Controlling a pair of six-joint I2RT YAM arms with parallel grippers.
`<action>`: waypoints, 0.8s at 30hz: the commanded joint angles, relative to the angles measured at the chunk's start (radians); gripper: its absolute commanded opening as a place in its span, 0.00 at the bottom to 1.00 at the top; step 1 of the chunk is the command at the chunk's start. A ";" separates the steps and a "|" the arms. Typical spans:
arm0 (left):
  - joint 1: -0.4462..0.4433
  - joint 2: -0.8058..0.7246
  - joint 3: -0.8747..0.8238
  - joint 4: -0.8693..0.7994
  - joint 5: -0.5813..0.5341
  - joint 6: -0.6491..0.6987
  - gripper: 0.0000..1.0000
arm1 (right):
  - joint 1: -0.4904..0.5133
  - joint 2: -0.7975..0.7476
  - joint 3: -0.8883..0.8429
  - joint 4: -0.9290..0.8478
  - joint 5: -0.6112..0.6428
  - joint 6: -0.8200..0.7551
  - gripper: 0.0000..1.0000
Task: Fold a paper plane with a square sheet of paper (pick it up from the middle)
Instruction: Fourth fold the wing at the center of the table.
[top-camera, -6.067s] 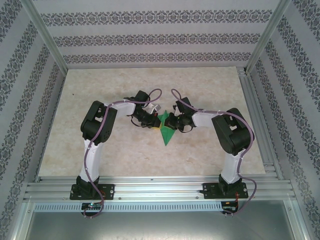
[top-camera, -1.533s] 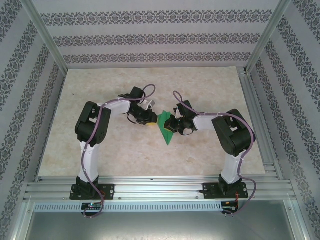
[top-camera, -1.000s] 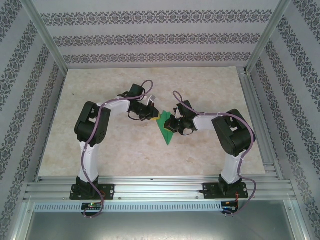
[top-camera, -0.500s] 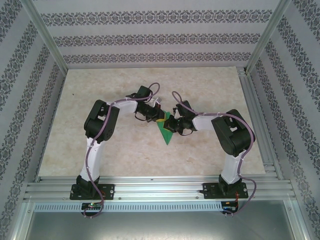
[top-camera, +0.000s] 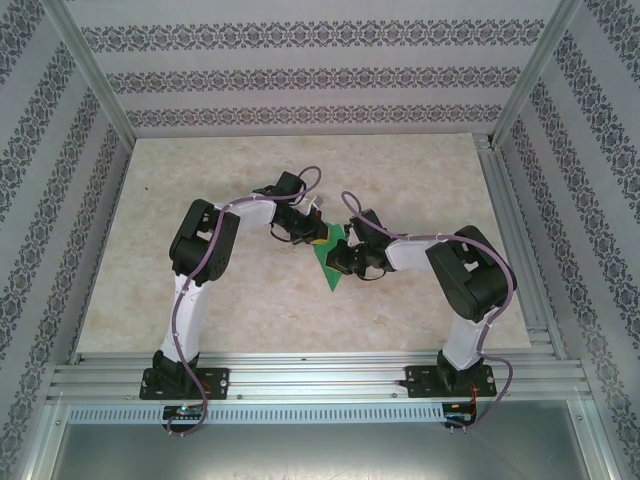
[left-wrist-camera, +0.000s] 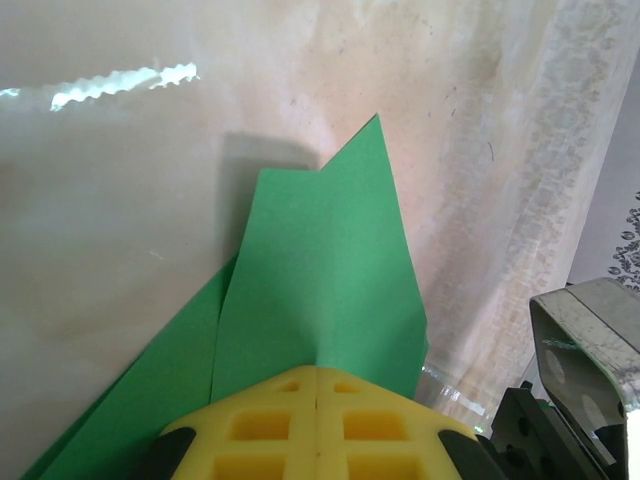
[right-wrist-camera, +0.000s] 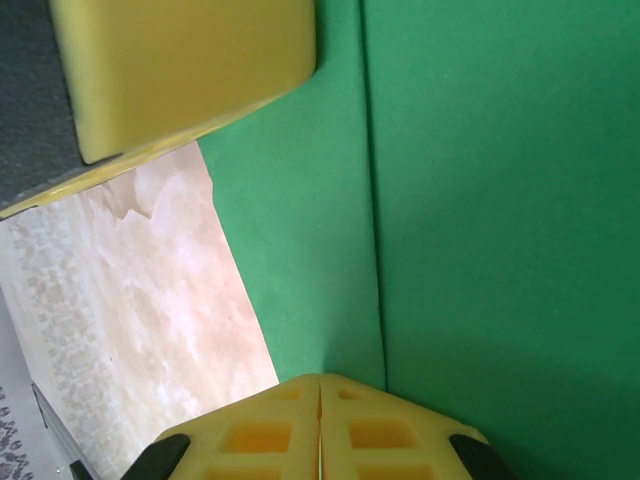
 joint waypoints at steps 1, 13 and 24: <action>-0.002 0.045 0.005 -0.074 -0.086 0.040 0.00 | 0.021 0.030 -0.039 0.021 -0.010 0.031 0.07; -0.002 0.046 0.019 -0.098 -0.092 0.054 0.00 | 0.070 -0.062 -0.039 -0.047 0.019 0.008 0.08; -0.001 0.045 0.018 -0.105 -0.094 0.058 0.00 | 0.072 0.007 -0.134 0.069 0.017 0.083 0.07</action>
